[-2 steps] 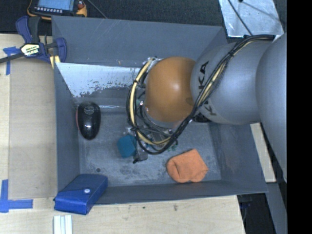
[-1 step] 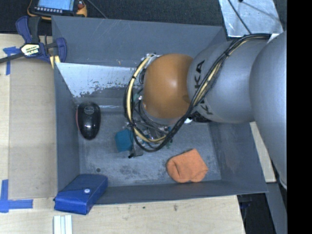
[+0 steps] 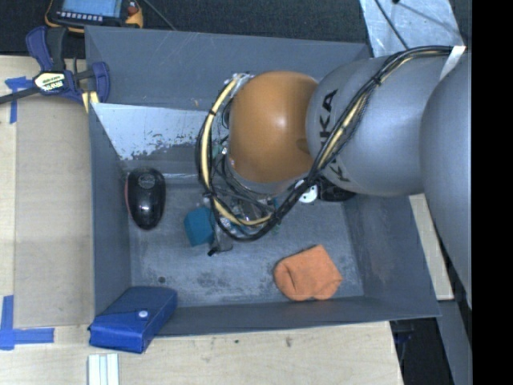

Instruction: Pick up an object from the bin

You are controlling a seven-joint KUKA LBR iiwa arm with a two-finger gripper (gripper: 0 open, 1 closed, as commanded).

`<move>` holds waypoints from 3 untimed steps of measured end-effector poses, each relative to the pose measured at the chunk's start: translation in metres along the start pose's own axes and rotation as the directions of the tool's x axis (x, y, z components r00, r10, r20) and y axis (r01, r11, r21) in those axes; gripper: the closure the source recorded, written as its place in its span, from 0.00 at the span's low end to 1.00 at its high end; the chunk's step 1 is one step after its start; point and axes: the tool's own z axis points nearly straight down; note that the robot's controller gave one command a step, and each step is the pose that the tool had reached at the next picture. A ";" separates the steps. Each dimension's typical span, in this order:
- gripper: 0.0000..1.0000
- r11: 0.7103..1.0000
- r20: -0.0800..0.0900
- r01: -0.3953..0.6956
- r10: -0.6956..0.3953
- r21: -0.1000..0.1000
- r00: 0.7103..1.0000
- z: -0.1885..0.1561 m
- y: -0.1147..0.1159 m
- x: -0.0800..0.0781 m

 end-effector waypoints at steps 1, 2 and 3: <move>1.00 0.999 0.026 0.032 -0.032 0.000 0.999 0.018 -0.018 -0.033; 1.00 1.000 -0.007 0.031 -0.031 -0.001 0.999 0.011 -0.026 0.000; 1.00 0.999 0.008 0.050 -0.050 0.000 0.999 -0.057 -0.016 -0.006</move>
Offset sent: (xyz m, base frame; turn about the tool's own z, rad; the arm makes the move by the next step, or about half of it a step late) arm -0.0484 -0.0435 0.1010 -0.0301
